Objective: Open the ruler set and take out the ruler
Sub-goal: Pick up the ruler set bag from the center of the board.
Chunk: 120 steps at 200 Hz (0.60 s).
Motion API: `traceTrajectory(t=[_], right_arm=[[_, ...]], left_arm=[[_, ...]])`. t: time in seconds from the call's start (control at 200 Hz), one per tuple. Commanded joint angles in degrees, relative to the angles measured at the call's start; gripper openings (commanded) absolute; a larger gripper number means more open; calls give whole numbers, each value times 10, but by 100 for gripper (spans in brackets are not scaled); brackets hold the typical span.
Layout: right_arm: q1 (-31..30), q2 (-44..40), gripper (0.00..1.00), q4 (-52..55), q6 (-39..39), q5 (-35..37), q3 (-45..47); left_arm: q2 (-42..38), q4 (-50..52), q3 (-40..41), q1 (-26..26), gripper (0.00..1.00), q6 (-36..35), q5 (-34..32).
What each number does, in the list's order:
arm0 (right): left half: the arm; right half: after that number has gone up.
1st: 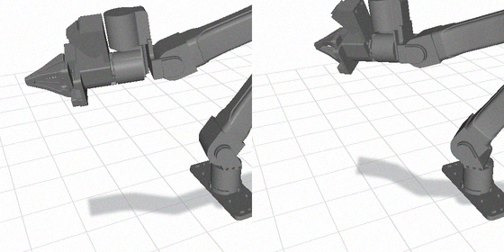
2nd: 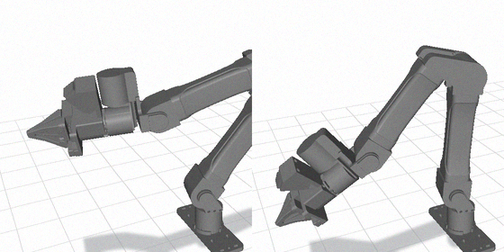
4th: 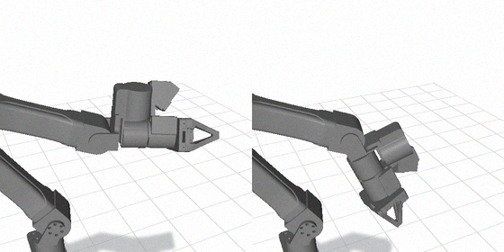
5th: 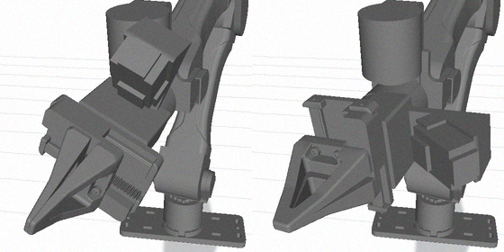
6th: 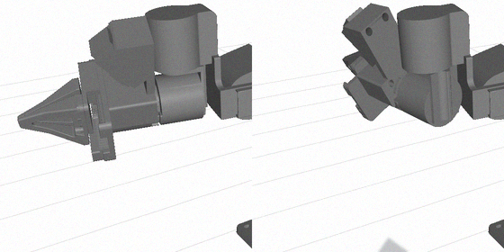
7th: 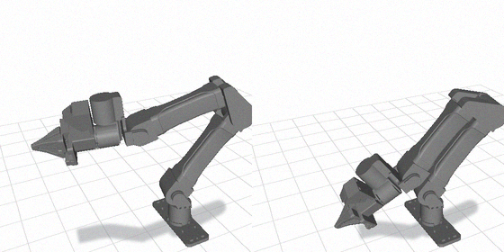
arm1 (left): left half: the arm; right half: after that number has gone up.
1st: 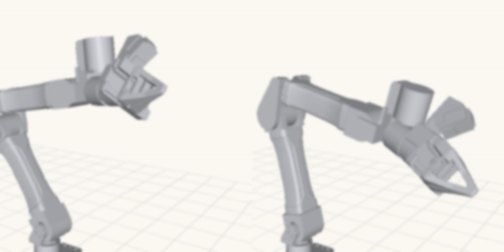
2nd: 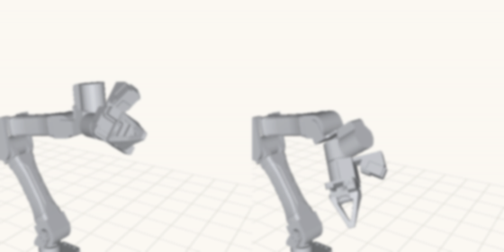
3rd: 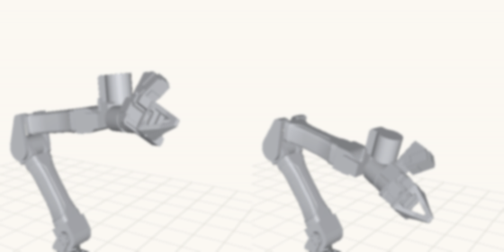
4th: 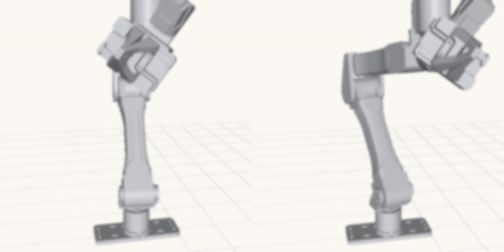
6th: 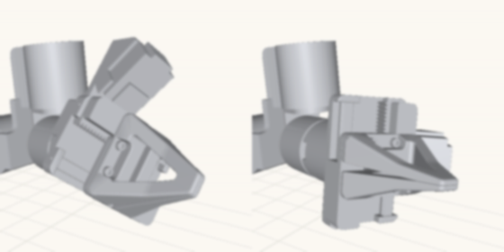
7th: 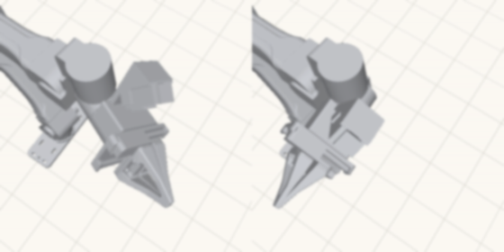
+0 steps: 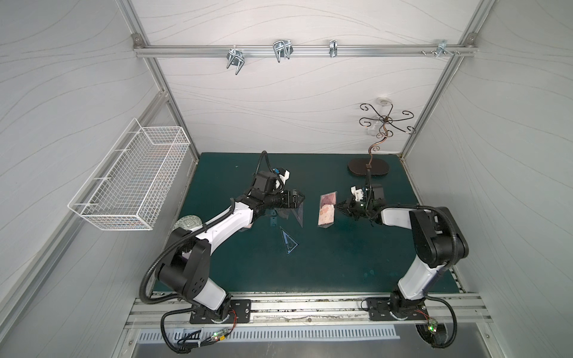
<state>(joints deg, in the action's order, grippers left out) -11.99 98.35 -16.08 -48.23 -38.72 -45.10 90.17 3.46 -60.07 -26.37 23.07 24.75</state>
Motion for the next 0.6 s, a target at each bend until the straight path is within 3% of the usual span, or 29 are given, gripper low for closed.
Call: traceTrajectory(t=[0.0, 0.115, 0.265, 0.385, 0.475, 0.595], right_arm=[[-3, -54, 0, -52, -1, -74, -10], [-20, -68, 0, -99, 15, -134, -19], [-69, -68, 0, -198, -32, -191, -32], [-107, -54, 0, -233, -40, -208, -51], [-116, -33, 0, -325, -106, -214, -51], [-117, 26, 0, -534, -253, -213, -50]], left_arm=[[10, -55, -26, -3, 91, 32, 48], [-15, -119, 12, 3, 92, 57, 47], [-48, -231, 79, 35, 92, 133, 91], [-81, -229, 101, 35, 96, 112, 92], [-103, -235, 115, 36, 97, 113, 92], [-117, -258, 133, 44, 99, 132, 99]])
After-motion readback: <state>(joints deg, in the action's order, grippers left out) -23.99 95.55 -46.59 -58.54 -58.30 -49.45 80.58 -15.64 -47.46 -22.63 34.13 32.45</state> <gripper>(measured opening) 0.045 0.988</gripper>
